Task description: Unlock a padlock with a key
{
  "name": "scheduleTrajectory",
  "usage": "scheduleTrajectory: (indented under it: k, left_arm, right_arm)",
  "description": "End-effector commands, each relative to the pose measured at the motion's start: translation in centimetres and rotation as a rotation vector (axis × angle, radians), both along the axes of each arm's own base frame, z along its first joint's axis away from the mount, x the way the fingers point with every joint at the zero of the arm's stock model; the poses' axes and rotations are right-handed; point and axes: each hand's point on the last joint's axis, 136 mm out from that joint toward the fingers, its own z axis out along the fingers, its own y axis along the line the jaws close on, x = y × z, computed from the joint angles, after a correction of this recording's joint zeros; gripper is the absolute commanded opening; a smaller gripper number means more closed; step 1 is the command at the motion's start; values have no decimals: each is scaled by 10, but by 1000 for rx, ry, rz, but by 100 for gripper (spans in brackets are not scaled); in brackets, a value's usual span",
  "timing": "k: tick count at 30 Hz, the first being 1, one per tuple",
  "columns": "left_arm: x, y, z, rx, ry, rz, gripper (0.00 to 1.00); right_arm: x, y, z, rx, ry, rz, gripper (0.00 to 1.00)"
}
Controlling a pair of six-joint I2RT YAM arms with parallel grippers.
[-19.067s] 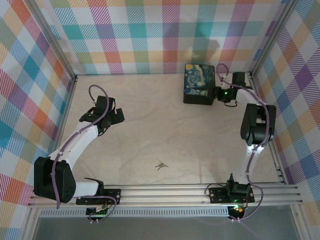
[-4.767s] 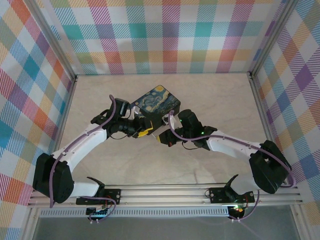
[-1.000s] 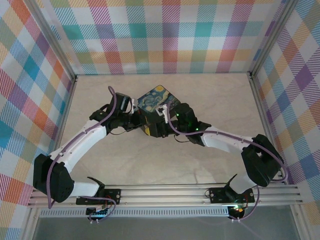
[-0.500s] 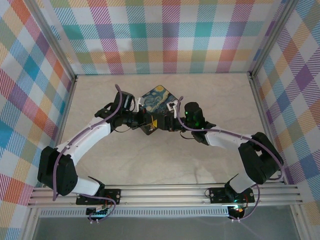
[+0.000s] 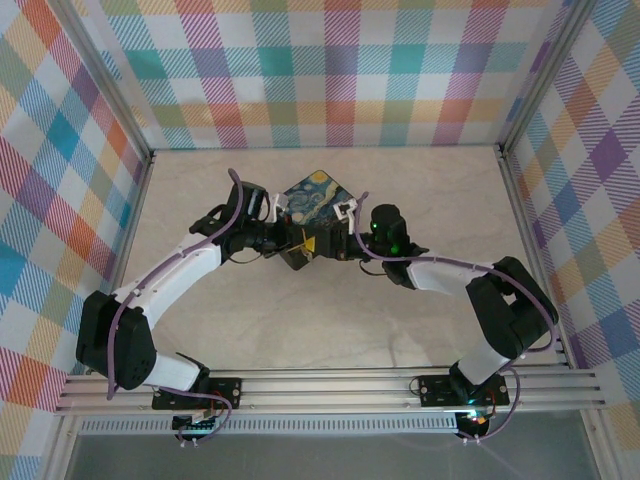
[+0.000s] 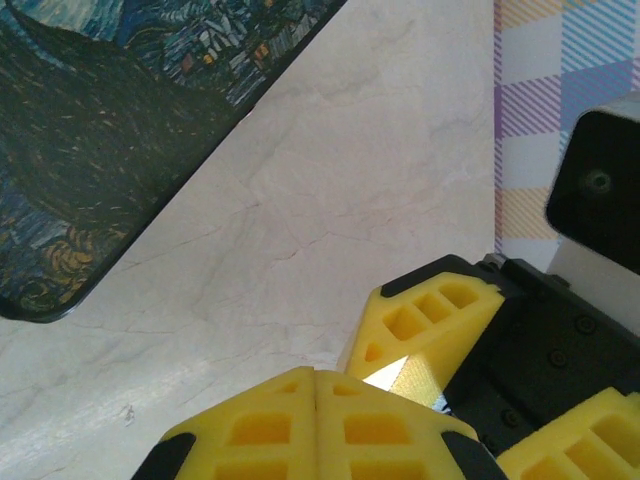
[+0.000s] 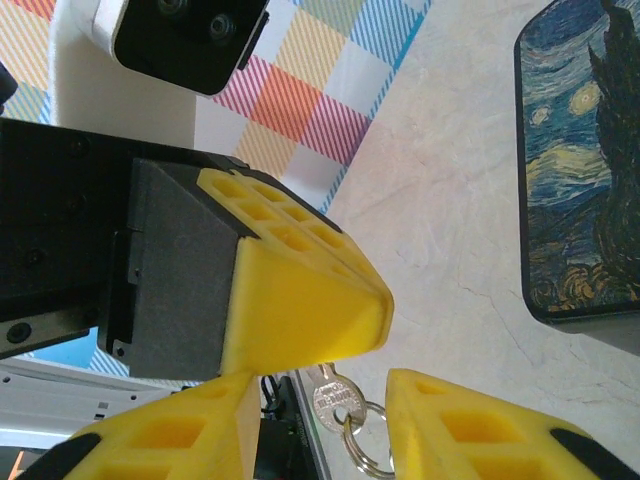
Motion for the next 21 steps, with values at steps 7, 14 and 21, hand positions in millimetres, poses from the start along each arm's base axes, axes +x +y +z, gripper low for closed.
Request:
scheduleTrajectory:
  k: [7,14,21]
  left_arm:
    - [-4,-13,39,-152,-78,-30,0]
    - [-3,-18,41,-198,-70,-28,0]
    - [-3,-17,44,-202,-75,-27,0]
  right_arm:
    - [1,-5,5,136,43,-32,36]
    - [2,-5,7,217,72,-40,32]
    - [1,-3,9,240,81,-18,27]
